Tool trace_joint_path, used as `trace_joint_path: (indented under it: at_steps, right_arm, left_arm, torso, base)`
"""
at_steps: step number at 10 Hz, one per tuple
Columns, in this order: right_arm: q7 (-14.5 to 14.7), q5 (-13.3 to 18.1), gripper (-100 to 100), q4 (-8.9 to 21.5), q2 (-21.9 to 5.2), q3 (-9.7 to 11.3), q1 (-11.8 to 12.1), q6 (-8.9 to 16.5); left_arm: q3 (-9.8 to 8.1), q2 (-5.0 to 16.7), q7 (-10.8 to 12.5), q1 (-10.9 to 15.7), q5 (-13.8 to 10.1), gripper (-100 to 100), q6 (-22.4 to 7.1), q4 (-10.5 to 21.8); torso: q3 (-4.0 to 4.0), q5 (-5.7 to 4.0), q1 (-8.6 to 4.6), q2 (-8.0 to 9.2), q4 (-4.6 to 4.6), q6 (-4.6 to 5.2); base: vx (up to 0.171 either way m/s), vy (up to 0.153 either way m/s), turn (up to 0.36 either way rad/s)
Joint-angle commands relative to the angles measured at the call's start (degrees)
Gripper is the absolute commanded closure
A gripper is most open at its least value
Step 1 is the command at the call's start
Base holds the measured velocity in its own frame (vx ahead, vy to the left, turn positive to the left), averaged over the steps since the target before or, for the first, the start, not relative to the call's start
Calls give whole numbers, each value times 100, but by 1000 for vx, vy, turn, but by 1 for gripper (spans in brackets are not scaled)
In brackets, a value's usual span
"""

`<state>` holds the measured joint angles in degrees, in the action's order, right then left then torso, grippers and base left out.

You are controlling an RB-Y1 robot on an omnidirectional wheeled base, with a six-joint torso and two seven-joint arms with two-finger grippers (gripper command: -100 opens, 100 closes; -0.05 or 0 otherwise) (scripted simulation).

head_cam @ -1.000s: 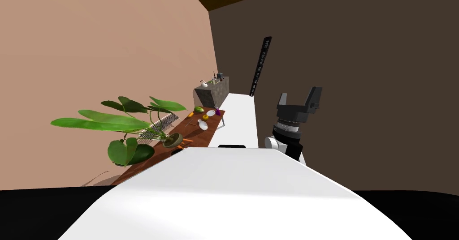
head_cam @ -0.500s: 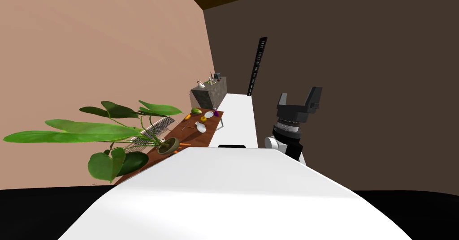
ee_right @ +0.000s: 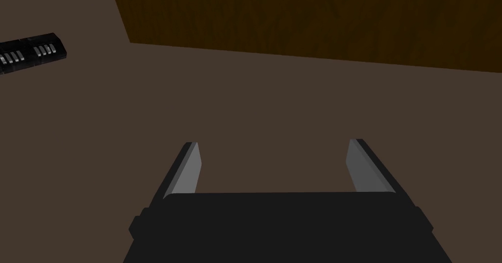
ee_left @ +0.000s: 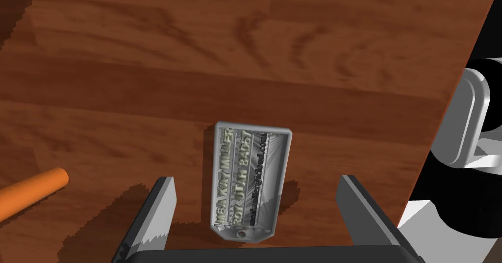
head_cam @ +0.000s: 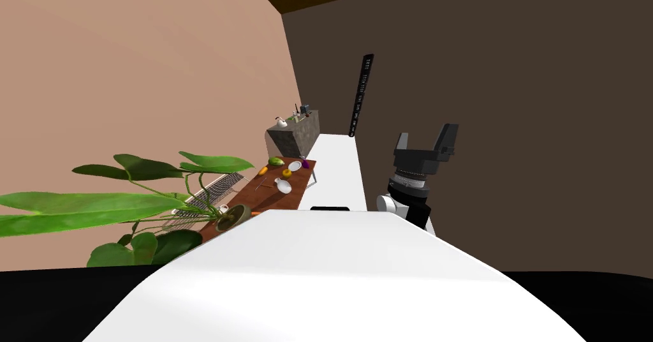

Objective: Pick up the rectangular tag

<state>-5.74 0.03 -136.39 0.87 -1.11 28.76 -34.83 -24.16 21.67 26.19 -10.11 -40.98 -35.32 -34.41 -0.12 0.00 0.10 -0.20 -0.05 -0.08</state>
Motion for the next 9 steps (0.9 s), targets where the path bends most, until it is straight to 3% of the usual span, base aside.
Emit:
trace_joint_path:
  at_steps: [1,4,5,6,7,9]
  right_arm:
    - [0,0,0,0,0,0,0,0]
    - [0,0,0,0,0,0,0,0]
    - [0,0,0,0,0,0,0,0]
    - [0,0,0,0,0,0,0,0]
    - [0,0,0,0,1,0,-1,0]
    - [0,0,0,0,0,0,0,0]
  left_arm:
    - [-53,50,32,-32,-83,-100,-196,185]
    - [-94,93,46,-39,-153,-100,-329,366]
    - [-81,75,78,-51,-121,-100,-311,291]
    - [-84,80,64,-47,-128,0,-314,309]
    - [-48,-65,81,42,-16,-100,-117,452]
    - [-36,-113,86,71,22,-100,-52,500]
  torso:
    - [0,0,0,0,0,0]
    - [7,-2,-10,12,2,-1]
    - [9,-2,-10,17,4,0]
    - [12,-3,-15,21,4,-1]
    - [13,-4,-19,23,5,-1]
    - [15,2,7,26,5,-2]
  base:
    - [58,43,-69]
    - [30,28,-29]
    - [7,14,-8]
    - [0,0,0]
    - [-3,53,76]
    - [4,72,34]
